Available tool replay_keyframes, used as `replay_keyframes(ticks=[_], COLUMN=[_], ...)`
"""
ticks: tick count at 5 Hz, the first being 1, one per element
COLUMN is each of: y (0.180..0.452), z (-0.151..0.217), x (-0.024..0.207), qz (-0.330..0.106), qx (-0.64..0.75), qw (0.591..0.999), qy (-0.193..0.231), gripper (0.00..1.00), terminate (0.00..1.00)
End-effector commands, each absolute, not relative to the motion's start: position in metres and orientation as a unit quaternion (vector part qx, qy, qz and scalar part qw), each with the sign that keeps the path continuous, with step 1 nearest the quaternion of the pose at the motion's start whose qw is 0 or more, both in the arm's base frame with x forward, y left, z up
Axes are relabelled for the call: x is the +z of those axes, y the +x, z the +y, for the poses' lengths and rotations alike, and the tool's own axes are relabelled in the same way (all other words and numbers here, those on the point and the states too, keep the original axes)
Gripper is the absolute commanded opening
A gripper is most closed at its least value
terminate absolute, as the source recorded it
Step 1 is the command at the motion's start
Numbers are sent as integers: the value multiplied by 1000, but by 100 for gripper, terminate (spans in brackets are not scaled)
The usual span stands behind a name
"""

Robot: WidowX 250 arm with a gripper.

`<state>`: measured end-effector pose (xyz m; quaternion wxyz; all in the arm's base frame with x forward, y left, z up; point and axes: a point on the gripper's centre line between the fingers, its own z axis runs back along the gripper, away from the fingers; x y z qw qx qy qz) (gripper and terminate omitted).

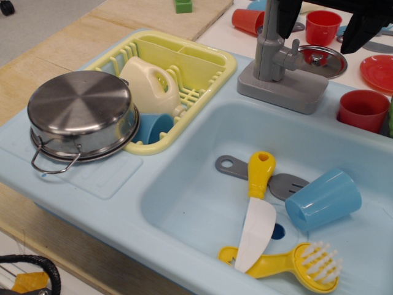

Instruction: Turn lever vertical to front

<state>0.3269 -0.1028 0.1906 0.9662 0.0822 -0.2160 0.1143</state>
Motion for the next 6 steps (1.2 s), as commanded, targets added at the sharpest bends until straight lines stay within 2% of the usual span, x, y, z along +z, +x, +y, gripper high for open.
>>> replay_keyframes(ticks=[1, 5, 6], y=[327, 338, 340], z=[-103, -95, -91], x=[191, 180, 176], qz=[-216, -221, -214], qx=[114, 123, 129], qw=[966, 964, 965], qy=[82, 77, 75], gripper=[100, 100, 0], terminate=[0, 0, 0])
